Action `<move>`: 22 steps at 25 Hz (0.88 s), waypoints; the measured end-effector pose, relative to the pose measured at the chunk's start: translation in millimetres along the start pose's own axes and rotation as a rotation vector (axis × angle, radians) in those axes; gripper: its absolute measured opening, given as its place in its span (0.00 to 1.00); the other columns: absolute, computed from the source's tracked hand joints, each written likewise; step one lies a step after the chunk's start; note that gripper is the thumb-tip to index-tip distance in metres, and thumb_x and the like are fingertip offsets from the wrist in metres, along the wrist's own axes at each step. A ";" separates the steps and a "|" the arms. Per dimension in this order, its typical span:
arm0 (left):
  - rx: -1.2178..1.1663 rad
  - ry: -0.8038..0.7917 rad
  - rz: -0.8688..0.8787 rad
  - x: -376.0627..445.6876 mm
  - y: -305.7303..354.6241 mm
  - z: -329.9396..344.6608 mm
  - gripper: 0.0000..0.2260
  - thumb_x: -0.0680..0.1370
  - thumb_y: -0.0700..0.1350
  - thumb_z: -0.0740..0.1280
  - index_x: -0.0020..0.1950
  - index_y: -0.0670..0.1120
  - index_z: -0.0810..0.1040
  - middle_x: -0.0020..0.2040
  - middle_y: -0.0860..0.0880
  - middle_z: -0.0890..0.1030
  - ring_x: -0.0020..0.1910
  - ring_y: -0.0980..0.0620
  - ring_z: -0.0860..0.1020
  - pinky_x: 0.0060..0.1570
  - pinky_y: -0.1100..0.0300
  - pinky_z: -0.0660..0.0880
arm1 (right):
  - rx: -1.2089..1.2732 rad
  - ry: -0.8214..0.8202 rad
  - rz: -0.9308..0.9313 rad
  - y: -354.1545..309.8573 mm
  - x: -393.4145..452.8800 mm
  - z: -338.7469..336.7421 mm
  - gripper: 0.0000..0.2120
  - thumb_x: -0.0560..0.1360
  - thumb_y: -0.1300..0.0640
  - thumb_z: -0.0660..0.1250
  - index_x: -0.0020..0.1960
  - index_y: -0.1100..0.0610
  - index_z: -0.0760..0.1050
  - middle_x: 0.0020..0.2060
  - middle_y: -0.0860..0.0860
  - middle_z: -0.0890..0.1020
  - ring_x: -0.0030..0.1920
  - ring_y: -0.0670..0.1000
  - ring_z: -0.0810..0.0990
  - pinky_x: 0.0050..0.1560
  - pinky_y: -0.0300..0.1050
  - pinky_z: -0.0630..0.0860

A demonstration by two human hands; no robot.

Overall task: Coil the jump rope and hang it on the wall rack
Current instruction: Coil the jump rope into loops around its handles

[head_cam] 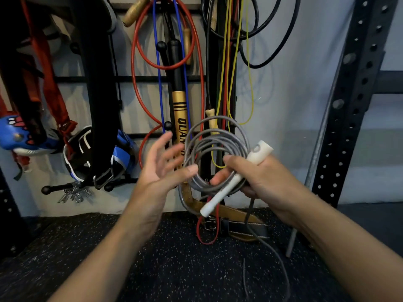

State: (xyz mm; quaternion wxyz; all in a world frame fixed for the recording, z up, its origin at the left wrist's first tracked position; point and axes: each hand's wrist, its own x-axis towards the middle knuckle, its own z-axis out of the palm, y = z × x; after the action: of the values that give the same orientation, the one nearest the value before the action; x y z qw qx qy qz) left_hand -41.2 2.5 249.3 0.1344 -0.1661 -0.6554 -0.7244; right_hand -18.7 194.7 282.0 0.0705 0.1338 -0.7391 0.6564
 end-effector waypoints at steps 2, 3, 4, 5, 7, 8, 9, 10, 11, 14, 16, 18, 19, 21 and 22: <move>0.418 -0.053 0.263 4.4 11.3 -8.5 0.38 0.72 0.47 0.77 0.77 0.65 0.63 0.76 0.59 0.68 0.75 0.60 0.67 0.73 0.49 0.66 | -0.057 -0.078 -0.021 -1.6 -0.4 2.1 0.13 0.82 0.61 0.65 0.41 0.65 0.80 0.33 0.60 0.84 0.19 0.38 0.74 0.22 0.28 0.68; 0.561 -0.080 0.374 5.1 17.3 -9.5 0.38 0.74 0.45 0.76 0.77 0.65 0.62 0.78 0.60 0.64 0.78 0.61 0.62 0.76 0.47 0.63 | -0.094 -0.111 -0.037 -1.6 -0.5 4.6 0.14 0.82 0.60 0.66 0.38 0.62 0.79 0.30 0.58 0.83 0.21 0.40 0.76 0.25 0.28 0.71; 0.670 -0.110 0.466 5.2 23.2 -8.5 0.37 0.75 0.44 0.74 0.78 0.65 0.61 0.79 0.60 0.62 0.79 0.60 0.59 0.77 0.44 0.60 | -0.139 -0.141 -0.048 -1.2 -0.5 8.1 0.16 0.81 0.59 0.68 0.34 0.59 0.79 0.27 0.55 0.82 0.24 0.43 0.77 0.28 0.29 0.73; 0.770 -0.140 0.541 4.2 28.6 -6.0 0.37 0.75 0.43 0.72 0.78 0.65 0.60 0.80 0.60 0.59 0.80 0.58 0.57 0.77 0.42 0.59 | -0.176 -0.169 -0.047 1.3 0.5 10.9 0.18 0.80 0.57 0.69 0.31 0.55 0.78 0.26 0.53 0.80 0.27 0.46 0.77 0.31 0.31 0.73; 0.969 -0.193 0.665 1.4 35.7 -0.3 0.38 0.75 0.39 0.71 0.79 0.64 0.60 0.82 0.58 0.57 0.80 0.55 0.57 0.77 0.40 0.58 | -0.187 -0.203 -0.013 5.3 2.7 13.8 0.19 0.79 0.56 0.71 0.29 0.52 0.76 0.24 0.50 0.78 0.27 0.46 0.75 0.30 0.34 0.73; 1.054 -0.224 0.719 0.5 37.0 1.4 0.39 0.74 0.37 0.70 0.79 0.63 0.61 0.82 0.57 0.57 0.80 0.53 0.57 0.77 0.41 0.58 | -0.187 -0.213 0.006 4.9 2.9 14.1 0.18 0.78 0.57 0.71 0.30 0.52 0.76 0.24 0.49 0.77 0.26 0.45 0.74 0.29 0.35 0.72; 1.116 -0.265 0.753 -0.8 37.8 2.5 0.39 0.73 0.36 0.69 0.79 0.63 0.63 0.82 0.56 0.57 0.81 0.52 0.56 0.77 0.43 0.57 | -0.196 -0.222 0.019 3.9 2.7 13.6 0.17 0.78 0.58 0.72 0.31 0.52 0.75 0.23 0.48 0.77 0.26 0.44 0.73 0.29 0.34 0.71; 1.154 -0.308 0.765 -1.7 38.1 2.4 0.37 0.73 0.36 0.67 0.78 0.63 0.65 0.83 0.55 0.57 0.81 0.52 0.55 0.77 0.47 0.54 | -0.206 -0.238 0.033 3.7 2.6 12.4 0.16 0.78 0.59 0.72 0.32 0.53 0.75 0.23 0.48 0.76 0.26 0.44 0.73 0.29 0.34 0.70; 1.181 -0.343 0.764 -2.6 37.9 1.5 0.35 0.73 0.38 0.66 0.76 0.63 0.68 0.83 0.56 0.57 0.81 0.53 0.54 0.77 0.52 0.51 | -0.197 -0.255 0.049 2.5 1.8 11.1 0.14 0.77 0.61 0.72 0.34 0.54 0.77 0.24 0.47 0.77 0.27 0.44 0.74 0.29 0.34 0.71; 1.248 -0.391 0.737 -5.4 36.5 -3.2 0.30 0.73 0.46 0.67 0.74 0.63 0.68 0.82 0.59 0.58 0.82 0.56 0.50 0.76 0.57 0.47 | -0.114 -0.299 0.103 2.5 2.1 8.3 0.03 0.75 0.66 0.73 0.45 0.59 0.82 0.34 0.51 0.83 0.37 0.47 0.81 0.39 0.37 0.78; 1.306 -0.379 0.734 -6.3 33.0 -1.7 0.31 0.72 0.49 0.70 0.74 0.60 0.67 0.83 0.59 0.56 0.83 0.56 0.48 0.78 0.54 0.47 | -0.122 -0.313 0.116 4.0 3.4 6.9 0.04 0.74 0.68 0.72 0.49 0.65 0.81 0.38 0.54 0.83 0.41 0.49 0.81 0.45 0.41 0.78; 1.413 -0.329 0.748 -6.5 29.8 4.8 0.37 0.69 0.51 0.74 0.76 0.56 0.64 0.84 0.55 0.53 0.83 0.52 0.47 0.80 0.45 0.50 | -0.200 -0.340 0.101 3.1 2.9 8.4 0.05 0.74 0.69 0.70 0.42 0.62 0.77 0.33 0.52 0.78 0.35 0.47 0.76 0.39 0.39 0.74; 1.451 -0.305 0.752 -5.9 30.0 8.3 0.40 0.67 0.49 0.76 0.77 0.54 0.64 0.85 0.54 0.53 0.84 0.50 0.48 0.79 0.41 0.51 | -0.256 -0.365 0.089 1.9 2.1 9.6 0.08 0.74 0.68 0.70 0.39 0.59 0.76 0.31 0.51 0.76 0.33 0.46 0.74 0.36 0.39 0.71; 1.480 -0.302 0.787 -2.3 30.6 11.4 0.39 0.64 0.45 0.77 0.75 0.51 0.70 0.82 0.51 0.63 0.83 0.47 0.54 0.78 0.38 0.54 | -0.327 -0.394 0.061 -0.2 1.2 13.1 0.08 0.74 0.67 0.69 0.39 0.56 0.75 0.32 0.52 0.75 0.34 0.46 0.73 0.35 0.39 0.71; 1.490 -0.302 0.811 -0.9 28.6 11.3 0.35 0.64 0.43 0.77 0.71 0.50 0.74 0.78 0.50 0.70 0.81 0.45 0.60 0.78 0.39 0.55 | -0.333 -0.400 0.050 -0.8 1.5 13.4 0.08 0.74 0.66 0.69 0.40 0.56 0.75 0.32 0.52 0.75 0.34 0.47 0.74 0.36 0.39 0.71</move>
State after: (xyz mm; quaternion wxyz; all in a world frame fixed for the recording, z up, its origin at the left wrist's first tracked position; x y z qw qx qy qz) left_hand -27.9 10.7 275.7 0.3682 -0.3506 -0.8607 0.0284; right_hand -19.0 181.2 281.5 -0.0725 0.2291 -0.8393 0.4876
